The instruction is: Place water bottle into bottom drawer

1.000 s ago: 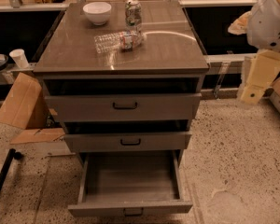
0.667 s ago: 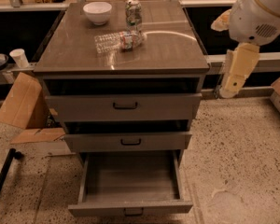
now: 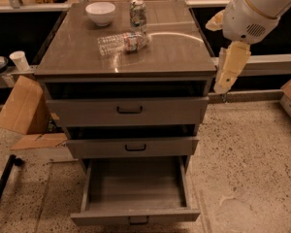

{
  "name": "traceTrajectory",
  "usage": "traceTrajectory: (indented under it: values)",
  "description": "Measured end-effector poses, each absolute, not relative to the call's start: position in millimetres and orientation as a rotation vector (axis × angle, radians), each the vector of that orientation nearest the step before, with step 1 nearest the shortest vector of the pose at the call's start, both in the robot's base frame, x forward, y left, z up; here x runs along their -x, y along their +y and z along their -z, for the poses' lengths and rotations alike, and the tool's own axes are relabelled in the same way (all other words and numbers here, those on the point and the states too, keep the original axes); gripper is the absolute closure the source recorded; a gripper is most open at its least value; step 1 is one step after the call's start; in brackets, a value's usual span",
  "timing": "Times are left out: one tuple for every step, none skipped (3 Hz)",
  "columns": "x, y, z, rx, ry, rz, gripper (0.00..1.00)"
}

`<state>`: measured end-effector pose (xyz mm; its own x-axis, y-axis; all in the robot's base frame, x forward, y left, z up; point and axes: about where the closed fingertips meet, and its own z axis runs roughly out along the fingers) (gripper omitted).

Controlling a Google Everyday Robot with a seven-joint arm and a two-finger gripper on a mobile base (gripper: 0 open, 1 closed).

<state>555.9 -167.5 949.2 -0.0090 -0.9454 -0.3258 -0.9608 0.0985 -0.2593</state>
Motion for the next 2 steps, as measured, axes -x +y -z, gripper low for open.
traceTrajectory:
  values:
    - [-573, -156, -944, 1.912, 1.932, -0.04, 0.0]
    - [-631, -118, -926, 2.014, 1.819, -0.064, 0.0]
